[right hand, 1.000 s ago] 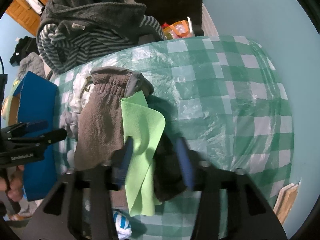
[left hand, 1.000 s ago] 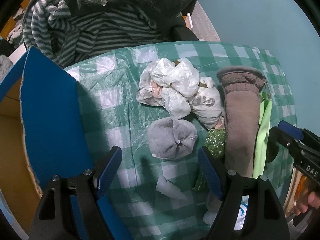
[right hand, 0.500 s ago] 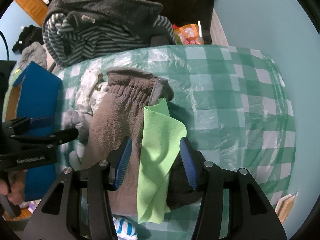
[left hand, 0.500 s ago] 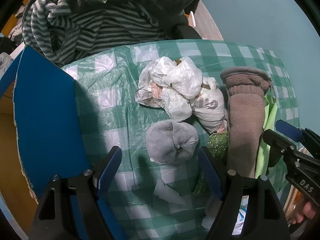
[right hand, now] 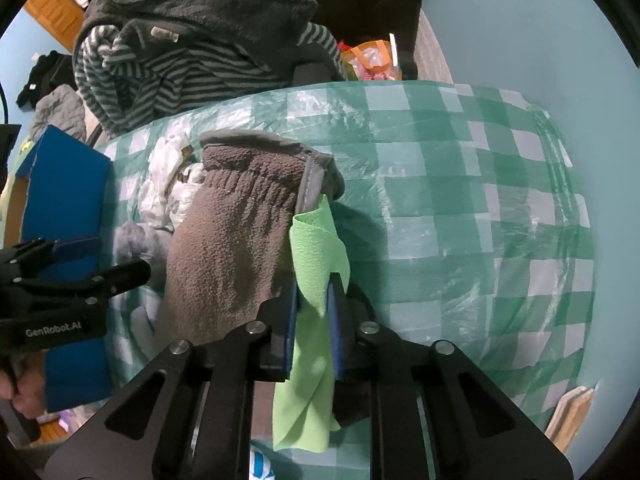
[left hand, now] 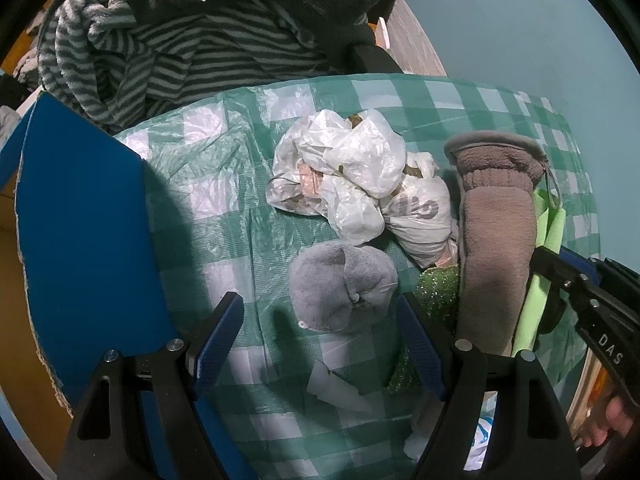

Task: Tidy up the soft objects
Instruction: 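Grasp the lime-green cloth with the right tool while the left tool grasps the grey sock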

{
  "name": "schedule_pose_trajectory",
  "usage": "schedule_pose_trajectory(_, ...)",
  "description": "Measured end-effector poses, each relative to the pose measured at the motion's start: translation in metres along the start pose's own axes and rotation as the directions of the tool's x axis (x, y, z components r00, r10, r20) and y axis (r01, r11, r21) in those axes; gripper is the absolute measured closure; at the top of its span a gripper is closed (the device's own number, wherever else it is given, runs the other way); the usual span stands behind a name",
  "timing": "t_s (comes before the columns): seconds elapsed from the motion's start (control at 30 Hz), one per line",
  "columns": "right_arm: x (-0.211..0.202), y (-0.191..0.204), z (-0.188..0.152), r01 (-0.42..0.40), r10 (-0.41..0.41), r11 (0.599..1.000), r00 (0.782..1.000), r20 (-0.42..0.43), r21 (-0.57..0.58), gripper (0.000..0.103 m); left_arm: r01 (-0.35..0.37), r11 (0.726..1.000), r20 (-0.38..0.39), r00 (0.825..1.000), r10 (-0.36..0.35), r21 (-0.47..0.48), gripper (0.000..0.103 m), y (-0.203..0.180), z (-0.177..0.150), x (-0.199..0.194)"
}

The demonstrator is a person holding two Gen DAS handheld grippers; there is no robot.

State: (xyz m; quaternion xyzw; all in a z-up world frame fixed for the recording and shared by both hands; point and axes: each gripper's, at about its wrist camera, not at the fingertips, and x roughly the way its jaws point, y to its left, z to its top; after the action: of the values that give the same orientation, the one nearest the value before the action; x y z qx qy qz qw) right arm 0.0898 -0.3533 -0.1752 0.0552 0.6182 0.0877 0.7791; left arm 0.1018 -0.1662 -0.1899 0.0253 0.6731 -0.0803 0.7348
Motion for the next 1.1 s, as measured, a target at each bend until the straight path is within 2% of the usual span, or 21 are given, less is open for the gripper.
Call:
schedule_pose_trajectory(0.17, -0.010, -0.013, -0.004, -0.027, 0.026, 0.998, 1.000, 0.015, 0.048, 0.089, 0.000, 1.000, -0.009, 1.000, 0.000, -0.002, 0.023, 0.000, 0.000, 0.003)
schedule_pose_trajectory(0.43, -0.016, -0.035, -0.009, -0.004, 0.002, 0.996, 1.000, 0.022, 0.093, 0.091, 0.017, 1.000, -0.012, 1.000, -0.017, -0.014, 0.023, 0.002, -0.001, 0.005)
schedule_pose_trajectory(0.57, -0.015, -0.046, -0.011, -0.069, 0.069, 0.988, 0.998, 0.004, 0.137, 0.090, 0.019, 1.000, -0.011, 1.000, -0.020, -0.015, 0.023, 0.003, -0.001, 0.004)
schedule_pose_trajectory(0.6, -0.015, -0.047, -0.011, -0.069, 0.069, 0.988, 0.998, 0.003, 0.139, 0.088, 0.017, 1.000, -0.012, 1.000, -0.017, -0.011, 0.023, 0.003, -0.001, 0.004)
schedule_pose_trajectory(0.67, -0.015, -0.048, -0.012, -0.075, 0.076, 0.987, 0.997, 0.001, 0.139, 0.063, 0.014, 1.000, -0.014, 1.000, -0.014, -0.006, 0.023, 0.002, -0.001, 0.005)
schedule_pose_trajectory(0.73, -0.017, -0.048, -0.013, -0.091, 0.089, 0.986, 0.996, 0.014, 0.143, 0.054, 0.011, 1.000, -0.015, 1.000, -0.011, -0.001, 0.023, 0.001, -0.001, 0.005)
schedule_pose_trajectory(0.87, -0.016, -0.043, -0.014, -0.114, 0.113, 0.983, 0.993, 0.014, 0.146, 0.045, 0.012, 1.000, -0.017, 1.000, -0.012, 0.002, 0.023, -0.002, -0.003, 0.004)
schedule_pose_trajectory(1.1, 0.001, -0.034, -0.019, -0.106, 0.110, 0.988, 0.993, -0.037, 0.111, 0.045, 0.015, 1.000, -0.019, 1.000, -0.015, 0.013, 0.023, -0.004, -0.007, 0.006)
